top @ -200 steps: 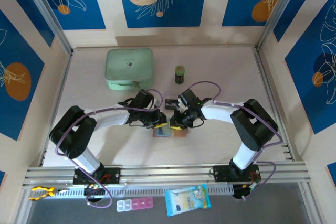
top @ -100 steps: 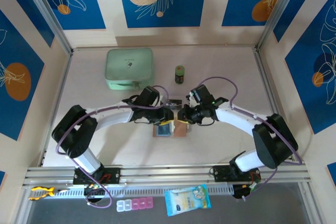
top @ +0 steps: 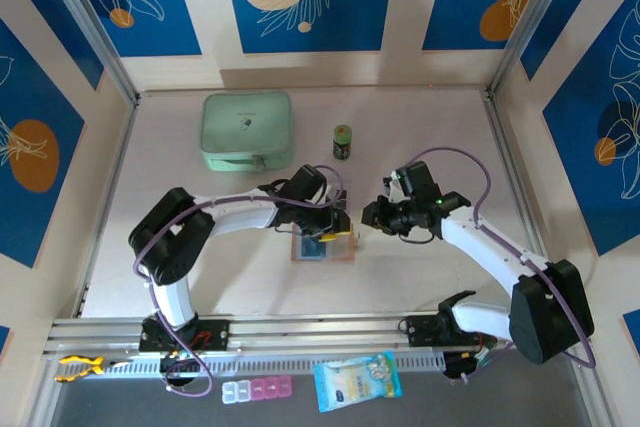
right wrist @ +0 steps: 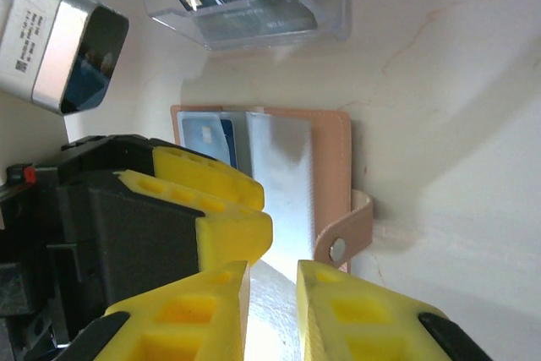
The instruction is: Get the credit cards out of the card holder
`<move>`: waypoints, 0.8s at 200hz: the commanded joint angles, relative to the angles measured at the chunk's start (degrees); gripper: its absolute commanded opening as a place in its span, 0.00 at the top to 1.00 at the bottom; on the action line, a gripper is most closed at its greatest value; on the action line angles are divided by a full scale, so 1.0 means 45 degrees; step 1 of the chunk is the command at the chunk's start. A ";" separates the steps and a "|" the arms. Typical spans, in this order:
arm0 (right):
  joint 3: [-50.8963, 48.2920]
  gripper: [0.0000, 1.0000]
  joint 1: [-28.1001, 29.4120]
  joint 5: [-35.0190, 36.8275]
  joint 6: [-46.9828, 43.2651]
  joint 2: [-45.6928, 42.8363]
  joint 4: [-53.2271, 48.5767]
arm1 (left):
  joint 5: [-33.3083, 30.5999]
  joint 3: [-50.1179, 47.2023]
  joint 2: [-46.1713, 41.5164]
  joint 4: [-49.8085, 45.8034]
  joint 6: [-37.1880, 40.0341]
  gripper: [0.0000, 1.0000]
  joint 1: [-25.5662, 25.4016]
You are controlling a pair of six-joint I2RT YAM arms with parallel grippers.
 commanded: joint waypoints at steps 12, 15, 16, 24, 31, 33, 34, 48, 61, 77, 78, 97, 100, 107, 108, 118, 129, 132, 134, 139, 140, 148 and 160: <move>-0.0201 0.77 -0.0070 -0.0254 -0.0046 -0.0377 -0.0469 | 0.0260 0.0453 0.0215 -0.0376 0.0289 0.56 -0.0102; -0.0181 0.77 -0.0062 -0.0241 -0.0046 -0.0367 -0.0466 | 0.0239 0.0450 0.0213 -0.0391 0.0286 0.56 -0.0097; -0.0182 0.77 -0.0058 -0.0249 -0.0036 -0.0362 -0.0474 | 0.0233 0.0442 0.0203 -0.0384 0.0305 0.56 -0.0094; -0.0158 0.77 -0.0038 -0.0261 -0.0026 -0.0375 -0.0481 | 0.0192 0.0418 0.0147 -0.0449 0.0342 0.56 -0.0092; -0.0149 0.77 -0.0019 -0.0273 -0.0015 -0.0355 -0.0452 | 0.0108 0.0387 0.0063 -0.0486 0.0377 0.56 -0.0072; -0.0146 0.77 -0.0015 -0.0285 -0.0009 -0.0342 -0.0441 | 0.0081 0.0365 0.0043 -0.0507 0.0381 0.56 -0.0072; -0.0145 0.77 -0.0005 -0.0290 -0.0008 -0.0340 -0.0432 | 0.0066 0.0361 0.0030 -0.0510 0.0401 0.56 -0.0072; -0.0071 0.77 0.0073 -0.0353 0.0032 -0.0250 -0.0370 | -0.0102 0.0237 -0.0201 -0.0625 0.0475 0.56 -0.0042; 0.0020 0.77 0.0204 -0.0376 0.0071 -0.0111 -0.0319 | -0.0222 0.0093 -0.0438 -0.0687 0.0539 0.57 0.0040; 0.0174 0.77 0.0388 -0.0409 0.0110 0.0147 -0.0237 | -0.0319 -0.0181 -0.0749 -0.0699 0.0563 0.58 0.0182; 0.0191 0.77 0.0402 -0.0401 0.0120 0.0159 -0.0233 | -0.0329 -0.0195 -0.0776 -0.0704 0.0580 0.58 0.0182; 0.0399 0.77 0.0688 -0.0383 0.0187 0.0483 -0.0112 | -0.0484 -0.0595 -0.1192 -0.0761 0.0617 0.60 0.0385; 0.0416 0.77 0.0738 -0.0379 0.0201 0.0551 -0.0068 | -0.0508 -0.0648 -0.1247 -0.0769 0.0632 0.60 0.0430; 0.0493 0.77 0.0840 -0.0355 0.0242 0.0679 0.0002 | -0.0567 -0.0811 -0.1397 -0.0794 0.0657 0.61 0.0515; 0.0506 0.77 0.0862 -0.0355 0.0244 0.0708 0.0004 | -0.0570 -0.0842 -0.1422 -0.0800 0.0666 0.61 0.0534; 0.0629 0.77 0.1041 -0.0353 0.0303 0.0920 0.0112 | -0.0627 -0.1089 -0.1664 -0.0804 0.0685 0.62 0.0664; 0.0767 0.77 0.1266 -0.0321 0.0359 0.1181 0.0198 | -0.0679 -0.1357 -0.1913 -0.0854 0.0731 0.63 0.0836; 0.0799 0.77 0.1323 -0.0299 0.0374 0.1254 0.0242 | -0.0699 -0.1420 -0.1970 -0.0871 0.0744 0.63 0.0869; 0.0834 0.77 0.1375 -0.0281 0.0381 0.1301 0.0250 | -0.0717 -0.1484 -0.2013 -0.0872 0.0751 0.63 0.0920; 0.0898 0.77 0.1471 -0.0276 0.0418 0.1419 0.0295 | -0.0746 -0.1605 -0.2131 -0.0901 0.0773 0.64 0.0979; 0.0914 0.77 0.1490 -0.0276 0.0421 0.1449 0.0307 | -0.0767 -0.1640 -0.2160 -0.0903 0.0792 0.64 0.0981; 0.1035 0.77 0.1665 -0.0268 0.0459 0.1663 0.0374 | -0.0819 -0.1836 -0.2329 -0.0947 0.0848 0.65 0.1111; 0.1213 0.77 0.1924 -0.0229 0.0515 0.1960 0.0471 | -0.0948 -0.2084 -0.2570 -0.1066 0.0946 0.67 0.1270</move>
